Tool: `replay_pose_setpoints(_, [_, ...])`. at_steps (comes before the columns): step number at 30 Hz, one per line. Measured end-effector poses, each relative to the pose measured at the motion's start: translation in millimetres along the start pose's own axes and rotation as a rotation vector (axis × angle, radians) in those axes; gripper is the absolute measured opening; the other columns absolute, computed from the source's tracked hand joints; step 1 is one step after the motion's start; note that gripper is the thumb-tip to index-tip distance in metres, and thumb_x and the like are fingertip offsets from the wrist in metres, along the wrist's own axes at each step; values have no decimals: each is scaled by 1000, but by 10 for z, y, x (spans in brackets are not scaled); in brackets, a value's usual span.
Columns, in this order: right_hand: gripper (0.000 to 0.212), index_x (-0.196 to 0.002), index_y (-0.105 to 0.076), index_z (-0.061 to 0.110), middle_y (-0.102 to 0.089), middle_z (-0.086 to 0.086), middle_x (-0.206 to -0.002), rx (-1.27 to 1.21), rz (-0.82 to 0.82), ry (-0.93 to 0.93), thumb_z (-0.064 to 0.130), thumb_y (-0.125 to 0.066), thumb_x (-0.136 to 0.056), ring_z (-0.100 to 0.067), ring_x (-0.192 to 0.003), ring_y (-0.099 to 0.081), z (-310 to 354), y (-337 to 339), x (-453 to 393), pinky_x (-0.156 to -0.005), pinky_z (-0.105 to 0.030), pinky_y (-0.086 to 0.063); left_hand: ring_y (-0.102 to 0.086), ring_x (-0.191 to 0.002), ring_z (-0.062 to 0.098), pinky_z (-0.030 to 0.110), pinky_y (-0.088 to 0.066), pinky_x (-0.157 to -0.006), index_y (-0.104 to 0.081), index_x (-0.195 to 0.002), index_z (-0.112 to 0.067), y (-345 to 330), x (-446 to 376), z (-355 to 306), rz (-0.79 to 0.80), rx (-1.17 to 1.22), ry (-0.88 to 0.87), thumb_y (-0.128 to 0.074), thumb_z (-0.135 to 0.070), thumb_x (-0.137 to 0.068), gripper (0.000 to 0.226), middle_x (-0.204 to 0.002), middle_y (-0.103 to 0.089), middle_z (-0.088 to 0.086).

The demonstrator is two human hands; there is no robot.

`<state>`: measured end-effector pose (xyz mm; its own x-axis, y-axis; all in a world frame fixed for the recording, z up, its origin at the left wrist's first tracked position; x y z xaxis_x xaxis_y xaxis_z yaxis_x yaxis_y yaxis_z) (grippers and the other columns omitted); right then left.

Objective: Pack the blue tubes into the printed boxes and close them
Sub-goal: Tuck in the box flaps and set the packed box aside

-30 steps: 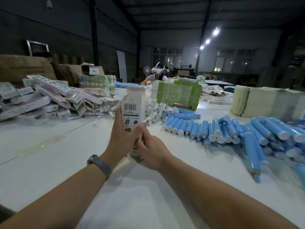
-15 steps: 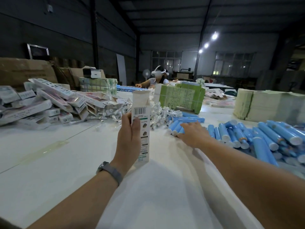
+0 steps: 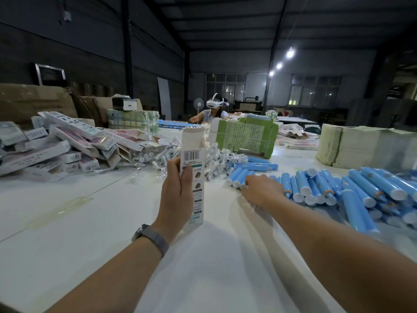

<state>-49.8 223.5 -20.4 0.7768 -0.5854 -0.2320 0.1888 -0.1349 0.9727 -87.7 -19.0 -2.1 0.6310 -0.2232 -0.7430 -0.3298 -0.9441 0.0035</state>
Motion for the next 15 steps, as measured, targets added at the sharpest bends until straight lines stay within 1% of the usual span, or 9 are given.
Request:
replay_pose_setpoints(2, [6,-95,-47,22,-58,-4,-112,8,22,1,26,-43,-95,-24,-88,-44,70,2,2,-69,-34,-38,-61,-70,2,17,-49,-58,-37,-96,-27,10,3,-8,-2,1,7,-36,-39,-101,13,-94,-63,-3])
replay_pose_setpoints(4, [8,-98,-46,19,-59,-5,-108,-5,88,-6,25,-47,-92,-24,-86,-47,121,22,9,-69,-33,-38,-62,-72,3,18,-49,-60,-37,-96,-28,26,-1,-5,-1,-2,17,-35,-43,-98,15,-97,-64,0])
replay_pose_setpoints(5, [15,-101,-46,16,-60,-4,-98,-30,151,-17,26,-50,-90,-23,-82,-50,121,31,24,-66,-31,-40,-62,-72,3,18,-49,-60,-37,-95,-28,27,-6,-5,1,0,20,-35,-44,-96,15,-98,-65,0])
replay_pose_setpoints(7, [24,-96,-49,8,-61,-3,-68,-137,310,-47,28,-57,-84,-18,-58,-55,104,36,65,-50,-21,-40,-62,-72,3,17,-49,-59,-37,-95,-28,22,-15,-7,3,2,24,-36,-45,-95,16,-98,-65,-1])
replay_pose_setpoints(8, [27,-93,-51,6,-61,-3,-58,-190,362,-68,29,-60,-82,-15,-46,-53,98,53,84,-43,-18,-37,-62,-71,3,18,-49,-59,-37,-96,-28,26,-19,-6,1,-1,24,-36,-45,-95,17,-97,-65,-2])
replay_pose_setpoints(9, [34,-98,-51,6,-62,-3,-59,-226,369,-86,33,-63,-82,-14,-44,-52,95,80,92,-42,-18,-37,-63,-70,3,18,-49,-58,-37,-95,-27,30,-20,-4,-2,-2,24,-36,-44,-95,17,-96,-65,-3])
replay_pose_setpoints(12, [52,-120,-42,5,-58,-6,-79,-265,259,-154,35,-67,-86,-17,-62,-55,33,119,97,-53,-28,-45,-63,-72,2,18,-50,-59,-38,-96,-26,20,-2,6,4,13,32,-37,-41,-97,15,-98,-65,-4])
replay_pose_setpoints(13, [49,-120,-43,2,-58,-8,-80,-298,260,-187,28,-68,-86,-19,-64,-58,15,79,104,-55,-29,-48,-63,-73,2,18,-50,-60,-38,-96,-26,18,2,6,5,15,38,-37,-42,-96,16,-98,-65,-4])
replay_pose_setpoints(15, [32,-107,-51,0,-60,-9,-72,-380,300,-213,16,-66,-83,-23,-63,-59,28,-10,110,-55,-29,-50,-63,-74,2,17,-50,-61,-39,-97,-27,31,8,1,3,13,39,-37,-44,-95,18,-98,-65,-3])
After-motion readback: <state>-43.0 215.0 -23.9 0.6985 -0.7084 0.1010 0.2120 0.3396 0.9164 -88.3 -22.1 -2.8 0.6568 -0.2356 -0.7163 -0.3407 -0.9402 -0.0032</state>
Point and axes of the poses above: each hand's wrist, its own x-axis away from the middle knuckle, its own y-axis out of the back of the hand, z = x × y, the point moved 7 cm from there along -x, towards the middle knuckle
